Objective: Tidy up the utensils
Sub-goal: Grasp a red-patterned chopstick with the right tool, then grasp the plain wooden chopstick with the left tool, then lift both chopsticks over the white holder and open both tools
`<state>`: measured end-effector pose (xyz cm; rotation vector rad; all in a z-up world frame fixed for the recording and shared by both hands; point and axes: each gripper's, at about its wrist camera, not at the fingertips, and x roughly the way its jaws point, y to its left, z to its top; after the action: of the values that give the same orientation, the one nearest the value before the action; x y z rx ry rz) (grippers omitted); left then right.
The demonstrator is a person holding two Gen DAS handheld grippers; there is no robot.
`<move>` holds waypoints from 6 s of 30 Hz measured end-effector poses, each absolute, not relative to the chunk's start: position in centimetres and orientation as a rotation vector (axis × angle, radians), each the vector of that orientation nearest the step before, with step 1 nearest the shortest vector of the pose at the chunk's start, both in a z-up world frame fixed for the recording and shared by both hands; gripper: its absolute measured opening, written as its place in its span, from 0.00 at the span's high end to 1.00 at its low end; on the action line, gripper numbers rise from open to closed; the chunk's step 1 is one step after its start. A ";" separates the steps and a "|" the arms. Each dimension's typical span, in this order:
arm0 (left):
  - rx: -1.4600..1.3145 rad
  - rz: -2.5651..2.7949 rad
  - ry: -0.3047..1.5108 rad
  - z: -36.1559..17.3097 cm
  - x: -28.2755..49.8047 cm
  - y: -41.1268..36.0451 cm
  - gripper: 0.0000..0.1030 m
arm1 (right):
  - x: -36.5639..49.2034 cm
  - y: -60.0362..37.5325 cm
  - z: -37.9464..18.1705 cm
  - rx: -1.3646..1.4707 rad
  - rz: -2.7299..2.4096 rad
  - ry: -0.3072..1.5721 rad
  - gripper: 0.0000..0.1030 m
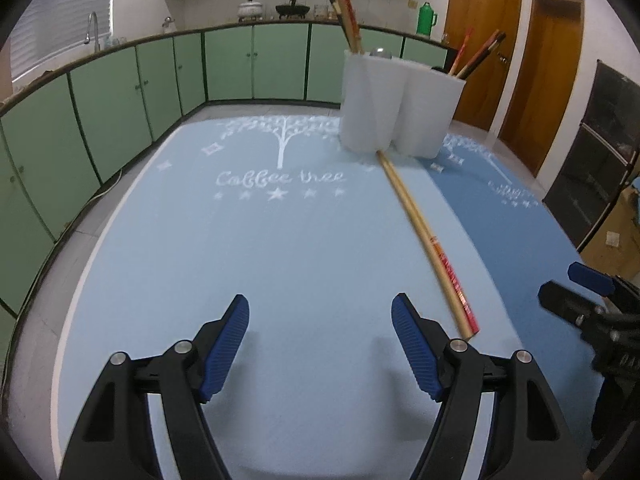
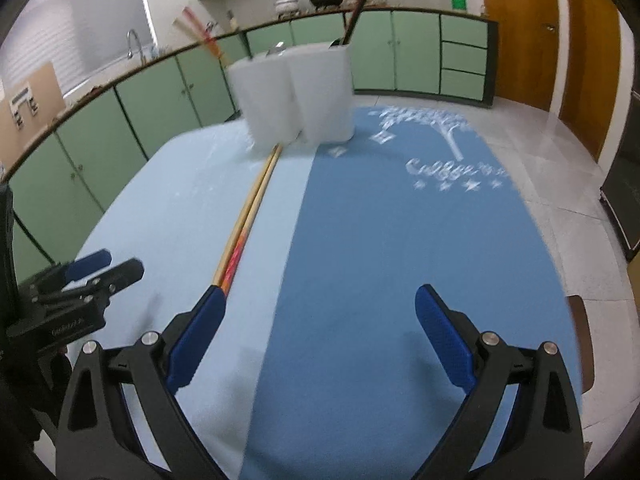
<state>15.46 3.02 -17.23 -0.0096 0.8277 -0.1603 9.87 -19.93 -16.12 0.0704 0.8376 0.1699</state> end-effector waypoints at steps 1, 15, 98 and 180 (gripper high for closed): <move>-0.007 -0.158 0.831 -17.4 15.4 3.1 0.30 | 9.8 -19.3 -16.5 0.060 0.174 0.847 0.10; -0.022 -0.138 0.863 -18.4 15.5 4.2 0.29 | 10.1 -15.2 -18.2 -0.036 0.200 0.904 0.26; -0.009 -0.177 0.880 -18.7 14.4 -5.4 0.93 | 9.0 -22.5 -18.8 0.078 0.120 0.889 0.95; -0.043 -0.306 0.355 3.7 33.8 -3.6 0.90 | 30.2 -22.3 7.3 0.004 0.299 0.532 0.92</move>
<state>33.80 -3.63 3.75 -0.0432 0.3546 -0.3060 30.21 -22.35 7.32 0.0043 0.5325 0.2989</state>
